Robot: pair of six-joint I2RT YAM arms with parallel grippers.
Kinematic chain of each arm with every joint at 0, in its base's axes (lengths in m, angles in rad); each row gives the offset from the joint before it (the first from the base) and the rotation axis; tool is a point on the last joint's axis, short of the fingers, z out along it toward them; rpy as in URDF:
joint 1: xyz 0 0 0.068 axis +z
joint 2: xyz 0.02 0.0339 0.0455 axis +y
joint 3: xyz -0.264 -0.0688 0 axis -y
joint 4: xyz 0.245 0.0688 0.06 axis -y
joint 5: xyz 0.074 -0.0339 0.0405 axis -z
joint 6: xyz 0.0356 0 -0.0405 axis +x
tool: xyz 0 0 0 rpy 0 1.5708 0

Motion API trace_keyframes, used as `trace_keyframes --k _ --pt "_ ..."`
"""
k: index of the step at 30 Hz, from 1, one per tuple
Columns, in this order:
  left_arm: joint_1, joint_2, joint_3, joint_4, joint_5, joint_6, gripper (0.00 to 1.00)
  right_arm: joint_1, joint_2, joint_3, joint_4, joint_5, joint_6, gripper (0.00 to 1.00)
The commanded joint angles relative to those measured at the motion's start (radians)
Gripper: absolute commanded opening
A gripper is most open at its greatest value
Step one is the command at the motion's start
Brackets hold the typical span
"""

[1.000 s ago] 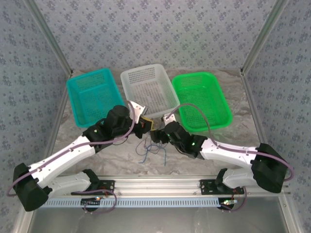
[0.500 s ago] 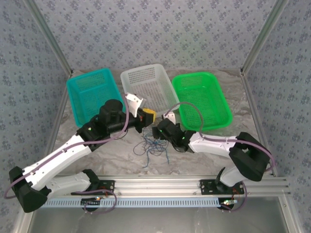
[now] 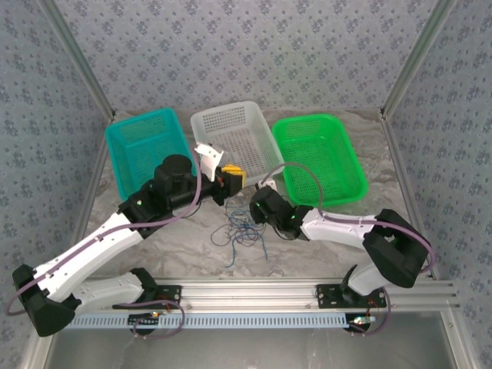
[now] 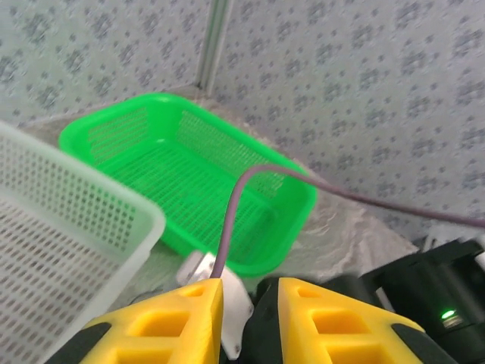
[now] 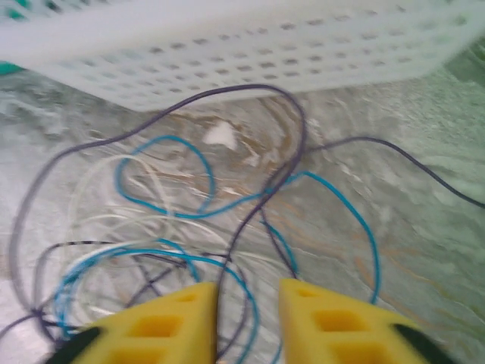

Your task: Untangle the cables

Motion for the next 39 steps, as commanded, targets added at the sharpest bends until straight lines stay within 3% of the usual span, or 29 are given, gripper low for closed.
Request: trace_keyframes --k 1,9,12,15,19,23,29,35,39 --pt "0.012 -0.061 -0.066 -0.024 -0.075 -0.019 0.28 -0.005 -0.057 0.104 -0.022 -0.146 -0.094 0.18" --pt "0.031 -0.127 -0.131 -0.111 -0.178 0.031 0.38 -0.054 -0.154 0.272 -0.225 -0.271 -0.142 0.09" --pt "0.033 -0.144 -0.158 -0.123 -0.225 0.026 0.46 -0.076 -0.13 0.327 -0.351 -0.234 -0.13 0.3" --pt "0.043 -0.181 -0.201 -0.125 -0.314 -0.023 0.57 -0.091 -0.071 0.317 -0.369 -0.297 -0.102 0.41" --pt "0.073 -0.217 -0.259 -0.149 -0.383 -0.109 0.76 0.0 0.017 0.313 -0.312 -0.32 -0.163 0.52" --pt "0.1 -0.249 -0.306 -0.154 -0.391 -0.151 0.85 0.069 0.162 0.41 -0.403 -0.322 -0.263 0.62" --pt "0.156 -0.316 -0.339 -0.253 -0.536 -0.223 0.95 0.103 0.271 0.459 -0.448 -0.296 -0.31 0.64" --pt "0.255 -0.395 -0.411 -0.255 -0.456 -0.257 0.96 0.104 0.33 0.483 -0.46 -0.276 -0.347 0.62" --pt "0.296 -0.414 -0.437 -0.248 -0.417 -0.269 0.96 0.105 0.362 0.503 -0.477 -0.277 -0.371 0.51"
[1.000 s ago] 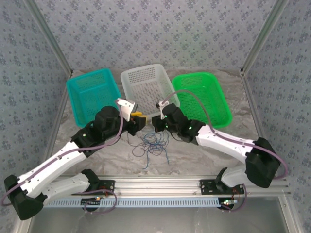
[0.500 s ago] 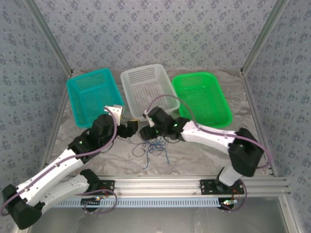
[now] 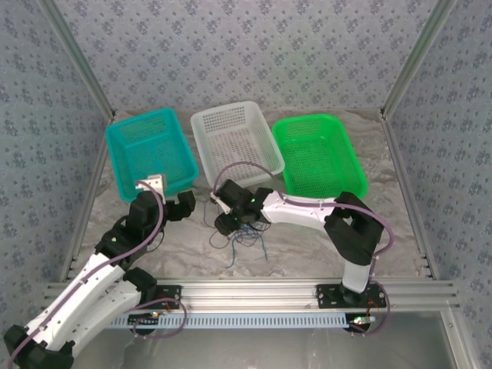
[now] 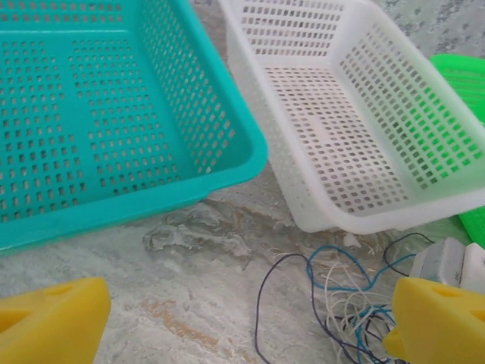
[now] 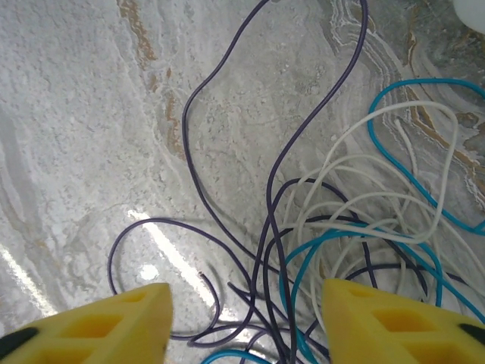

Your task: Untangle the cables

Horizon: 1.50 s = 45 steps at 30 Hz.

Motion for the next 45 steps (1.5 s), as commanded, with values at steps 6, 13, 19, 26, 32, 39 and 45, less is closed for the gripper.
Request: trace_keyframes --k 6,13,19,26,32,39,45 --pt "0.032 -0.014 -0.013 0.012 0.05 -0.019 0.96 -0.006 0.032 0.026 -0.048 0.049 -0.05 0.34" --pt "0.033 -0.011 -0.018 0.015 0.073 -0.024 0.96 -0.012 -0.033 -0.001 -0.024 0.057 -0.043 0.03" --pt "0.034 -0.008 -0.022 0.042 0.096 -0.017 0.97 -0.01 -0.16 -0.012 -0.05 0.076 -0.03 0.0" --pt "0.032 -0.002 -0.031 0.129 0.22 0.028 0.96 -0.029 -0.323 0.009 -0.111 0.055 -0.034 0.0" --pt "0.018 0.015 -0.048 0.237 0.358 0.028 0.96 -0.036 -0.413 0.021 -0.153 0.032 -0.045 0.0" --pt "-0.015 0.064 -0.07 0.312 0.436 0.089 0.96 -0.06 -0.512 -0.069 -0.101 0.005 -0.031 0.0" --pt "-0.021 0.127 -0.075 0.31 0.408 0.118 0.95 -0.089 -0.579 -0.128 -0.078 0.004 -0.012 0.0"
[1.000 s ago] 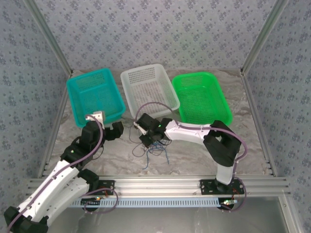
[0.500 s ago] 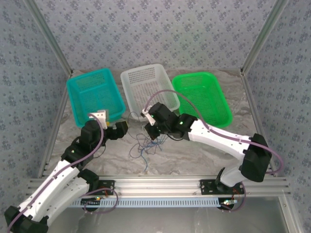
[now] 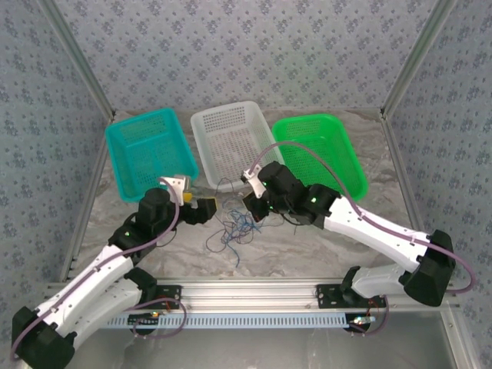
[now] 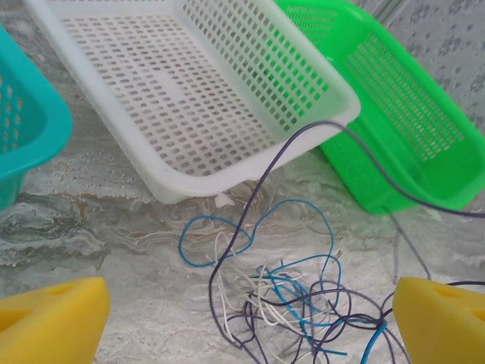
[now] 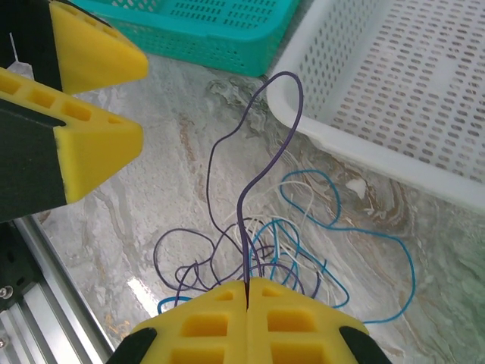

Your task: Untangle the cables

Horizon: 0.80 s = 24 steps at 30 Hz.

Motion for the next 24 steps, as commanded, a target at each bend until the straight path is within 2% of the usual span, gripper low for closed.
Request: trace_keyframes --k 1,8,13,17,24 --pt "-0.008 0.026 0.0 0.051 0.026 0.037 0.95 -0.015 -0.051 -0.023 0.023 -0.02 0.023 0.0" --pt "-0.076 0.122 0.035 0.146 0.05 0.076 0.95 -0.077 -0.14 0.043 0.048 -0.131 0.03 0.0" --pt "-0.16 0.208 0.088 0.217 0.047 0.104 0.91 -0.117 -0.148 0.131 0.016 -0.151 0.035 0.0" --pt "-0.244 0.267 0.139 0.216 -0.029 0.138 0.9 -0.148 -0.147 0.184 0.008 -0.159 0.047 0.0" --pt "-0.31 0.318 0.184 0.238 -0.084 0.144 0.89 -0.214 -0.142 0.313 -0.014 -0.172 0.05 0.0"
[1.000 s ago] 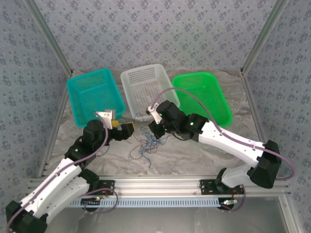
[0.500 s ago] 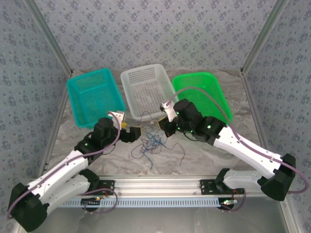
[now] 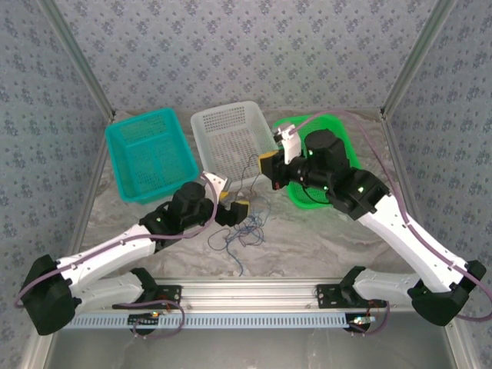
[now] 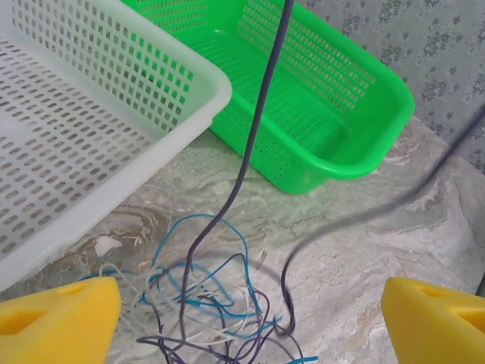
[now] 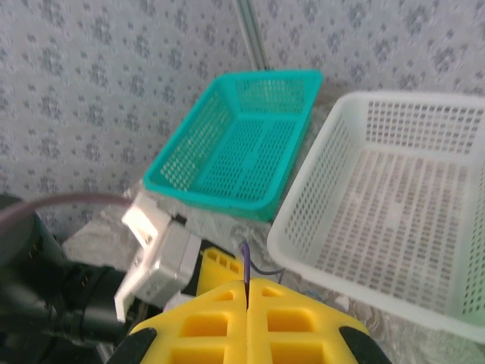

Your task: Untangle the cables

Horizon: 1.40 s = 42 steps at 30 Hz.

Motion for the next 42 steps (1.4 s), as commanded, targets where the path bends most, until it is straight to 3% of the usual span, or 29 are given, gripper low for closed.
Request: trace_keyframes --k 1,12,22,29,36,42 --pt "-0.041 0.016 0.044 0.058 -0.043 0.032 0.89 -0.028 -0.005 0.075 -0.003 -0.036 0.015 0.0" --pt "-0.136 0.116 0.069 0.253 -0.097 0.035 0.88 -0.033 0.018 0.084 0.059 -0.086 0.091 0.0" --pt "-0.141 0.233 0.133 0.378 -0.062 0.055 0.86 -0.028 0.015 0.049 0.12 -0.122 0.154 0.0" --pt "-0.141 0.375 0.174 0.439 -0.051 0.073 0.66 -0.022 -0.003 0.057 0.147 -0.14 0.188 0.0" --pt "-0.141 0.491 0.243 0.338 -0.092 0.068 0.43 -0.055 -0.011 0.16 0.069 -0.115 0.176 0.0" --pt "-0.141 0.53 0.259 0.243 -0.154 0.076 0.38 -0.113 -0.008 0.284 -0.047 -0.096 0.151 0.0"
